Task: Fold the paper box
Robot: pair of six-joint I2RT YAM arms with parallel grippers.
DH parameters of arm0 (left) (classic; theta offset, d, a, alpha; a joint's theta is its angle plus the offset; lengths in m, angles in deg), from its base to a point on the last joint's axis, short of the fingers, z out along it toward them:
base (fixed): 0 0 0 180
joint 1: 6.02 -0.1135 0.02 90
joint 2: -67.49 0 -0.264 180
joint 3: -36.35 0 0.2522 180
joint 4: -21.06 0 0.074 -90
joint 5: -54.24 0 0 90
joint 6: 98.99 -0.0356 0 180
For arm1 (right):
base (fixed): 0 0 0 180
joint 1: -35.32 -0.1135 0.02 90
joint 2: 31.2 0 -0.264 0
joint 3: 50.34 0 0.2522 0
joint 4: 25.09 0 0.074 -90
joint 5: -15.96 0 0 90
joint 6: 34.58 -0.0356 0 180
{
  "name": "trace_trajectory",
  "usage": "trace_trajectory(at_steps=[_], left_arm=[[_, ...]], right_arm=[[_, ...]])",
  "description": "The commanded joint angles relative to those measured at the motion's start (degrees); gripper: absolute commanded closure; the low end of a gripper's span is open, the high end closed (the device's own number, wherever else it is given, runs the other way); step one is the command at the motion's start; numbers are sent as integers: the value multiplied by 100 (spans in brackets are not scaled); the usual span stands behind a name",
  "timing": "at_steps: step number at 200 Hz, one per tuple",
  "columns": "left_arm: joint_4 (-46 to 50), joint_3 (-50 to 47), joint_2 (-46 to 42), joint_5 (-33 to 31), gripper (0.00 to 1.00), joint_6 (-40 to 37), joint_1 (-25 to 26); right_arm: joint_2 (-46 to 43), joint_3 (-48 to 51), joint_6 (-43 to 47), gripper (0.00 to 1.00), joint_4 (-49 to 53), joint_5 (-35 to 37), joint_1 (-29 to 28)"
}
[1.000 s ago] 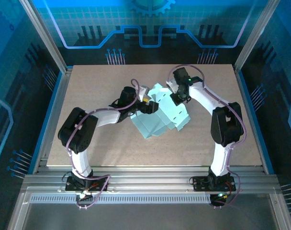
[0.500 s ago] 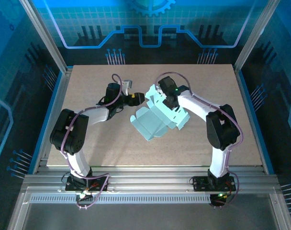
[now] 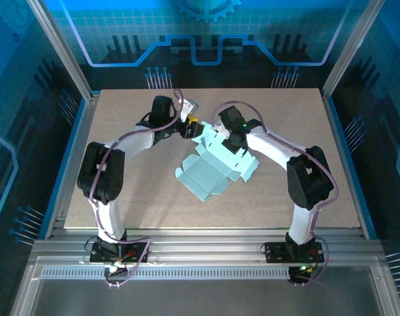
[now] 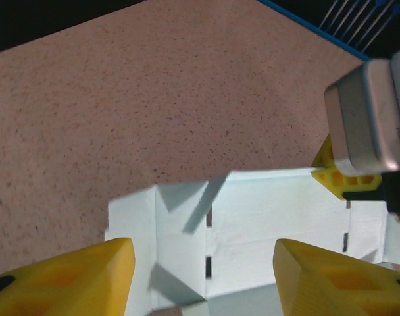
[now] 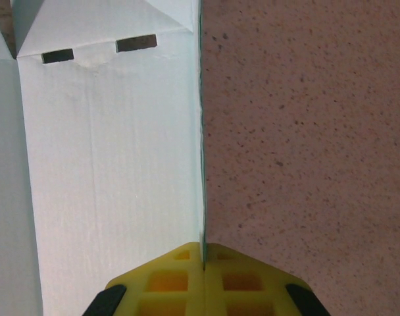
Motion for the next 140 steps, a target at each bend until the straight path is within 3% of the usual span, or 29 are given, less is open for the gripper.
trace_trajectory(at_steps=[1,74,91,140], left_arm=[[1575,640,409,372,43,-1296,67],[2950,1983,1301,368,55,-2081,330],[3039,2144,1426,208,56,-2091,425],[3186,2502,1651,-25,70,-1993,603]], right_arm=[[-145,38,104,100,157,-421,25],[-136,33,78,100,258,-648,91],[-129,10,84,100,285,-657,91],[-183,26,74,100,315,-707,99]])
